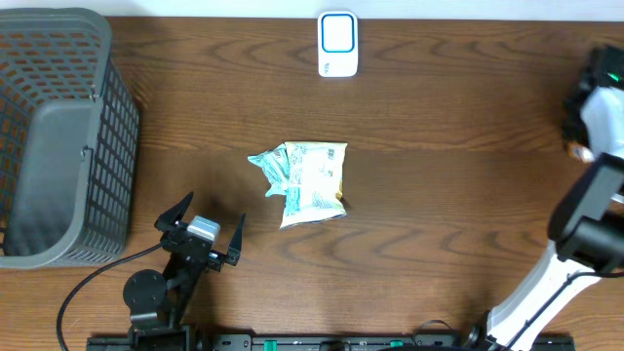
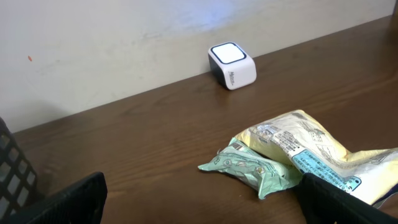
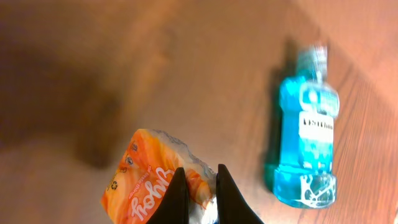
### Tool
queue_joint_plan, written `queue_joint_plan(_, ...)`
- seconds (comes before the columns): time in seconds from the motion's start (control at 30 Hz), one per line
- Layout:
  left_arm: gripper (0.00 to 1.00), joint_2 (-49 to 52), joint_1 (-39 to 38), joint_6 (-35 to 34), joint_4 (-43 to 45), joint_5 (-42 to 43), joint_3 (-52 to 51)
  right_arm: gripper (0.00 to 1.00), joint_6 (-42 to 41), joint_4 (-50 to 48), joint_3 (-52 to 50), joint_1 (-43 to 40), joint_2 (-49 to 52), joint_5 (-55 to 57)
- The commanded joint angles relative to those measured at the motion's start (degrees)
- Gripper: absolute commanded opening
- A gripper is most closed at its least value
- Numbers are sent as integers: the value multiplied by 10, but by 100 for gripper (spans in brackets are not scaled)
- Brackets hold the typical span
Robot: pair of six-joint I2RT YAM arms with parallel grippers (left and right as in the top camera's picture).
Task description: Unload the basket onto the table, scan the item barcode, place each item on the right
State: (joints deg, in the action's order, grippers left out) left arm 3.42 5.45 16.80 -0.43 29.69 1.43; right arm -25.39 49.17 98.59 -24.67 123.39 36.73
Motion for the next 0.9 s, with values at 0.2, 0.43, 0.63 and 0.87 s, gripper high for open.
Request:
queue_joint_plan(0.2, 98, -2, -2, 8, -19, 7, -12, 83, -11, 13, 55, -37, -24, -208)
queue_joint_plan(0.43, 98, -2, -2, 8, -19, 7, -12, 99, -11, 83, 105, -9, -76, -636)
queue_joint_plan(0.63, 98, -2, -2, 7, -19, 7, -12, 99, 74, 161, 86, 92, -74, -851)
queue_joint_plan(0.87, 98, -2, -2, 7, -19, 8, -12, 99, 116, 185, 21, 299, -72, -847)
